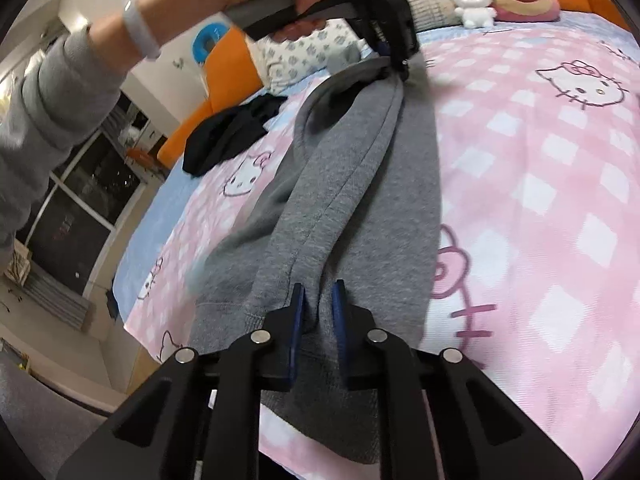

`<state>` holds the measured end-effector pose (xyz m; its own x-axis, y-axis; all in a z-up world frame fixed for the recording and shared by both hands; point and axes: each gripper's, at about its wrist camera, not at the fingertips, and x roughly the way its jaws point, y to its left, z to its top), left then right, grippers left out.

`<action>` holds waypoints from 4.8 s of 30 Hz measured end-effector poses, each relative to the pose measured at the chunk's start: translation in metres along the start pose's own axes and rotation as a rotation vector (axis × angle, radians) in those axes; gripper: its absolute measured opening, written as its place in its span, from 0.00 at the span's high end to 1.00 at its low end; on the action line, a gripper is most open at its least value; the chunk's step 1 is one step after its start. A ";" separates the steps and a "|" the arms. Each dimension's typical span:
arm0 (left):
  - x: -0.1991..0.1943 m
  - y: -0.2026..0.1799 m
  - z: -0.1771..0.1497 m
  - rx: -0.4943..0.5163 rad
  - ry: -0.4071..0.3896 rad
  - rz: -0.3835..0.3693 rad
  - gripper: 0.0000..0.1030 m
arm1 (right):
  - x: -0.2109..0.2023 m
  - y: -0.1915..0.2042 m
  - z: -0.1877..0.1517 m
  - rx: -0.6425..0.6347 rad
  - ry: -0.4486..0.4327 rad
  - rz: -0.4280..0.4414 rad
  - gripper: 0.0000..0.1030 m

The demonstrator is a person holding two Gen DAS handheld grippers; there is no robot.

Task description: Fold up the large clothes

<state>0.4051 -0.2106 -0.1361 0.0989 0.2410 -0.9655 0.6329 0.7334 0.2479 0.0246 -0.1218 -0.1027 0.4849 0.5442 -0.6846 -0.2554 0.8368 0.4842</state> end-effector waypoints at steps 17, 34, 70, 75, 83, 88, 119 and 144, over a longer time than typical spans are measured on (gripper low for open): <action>-0.072 0.118 -0.070 -0.371 -0.500 -0.709 0.94 | -0.074 0.010 0.037 -0.087 -0.127 -0.020 0.88; -0.023 -0.076 0.056 -0.130 -0.097 -0.187 0.17 | -0.052 -0.091 -0.014 0.254 -0.039 -0.154 0.34; -0.002 -0.060 0.049 -0.260 -0.027 -0.265 0.77 | -0.040 -0.082 -0.020 0.144 -0.065 -0.087 0.85; -0.022 0.017 -0.008 -0.338 -0.232 -0.663 0.77 | -0.047 -0.017 0.001 -0.067 -0.073 -0.177 0.85; 0.035 0.115 -0.121 -0.517 -0.542 -1.187 0.77 | -0.021 0.075 0.016 -0.349 -0.020 -0.295 0.85; 0.091 0.135 -0.170 -0.624 -0.546 -1.211 0.77 | 0.017 0.108 0.014 -0.454 0.077 -0.333 0.85; 0.000 0.092 -0.176 -0.388 -0.595 -0.901 0.23 | 0.028 0.017 0.063 -0.148 -0.067 -0.005 0.68; 0.108 0.157 -0.174 -0.585 -0.645 -1.056 0.27 | 0.128 -0.043 0.167 -0.177 0.061 0.269 0.73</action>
<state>0.3814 0.0410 -0.1878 0.2145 -0.8135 -0.5405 0.2319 0.5800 -0.7809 0.2374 -0.0983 -0.1201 0.3305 0.7454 -0.5790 -0.5113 0.6570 0.5540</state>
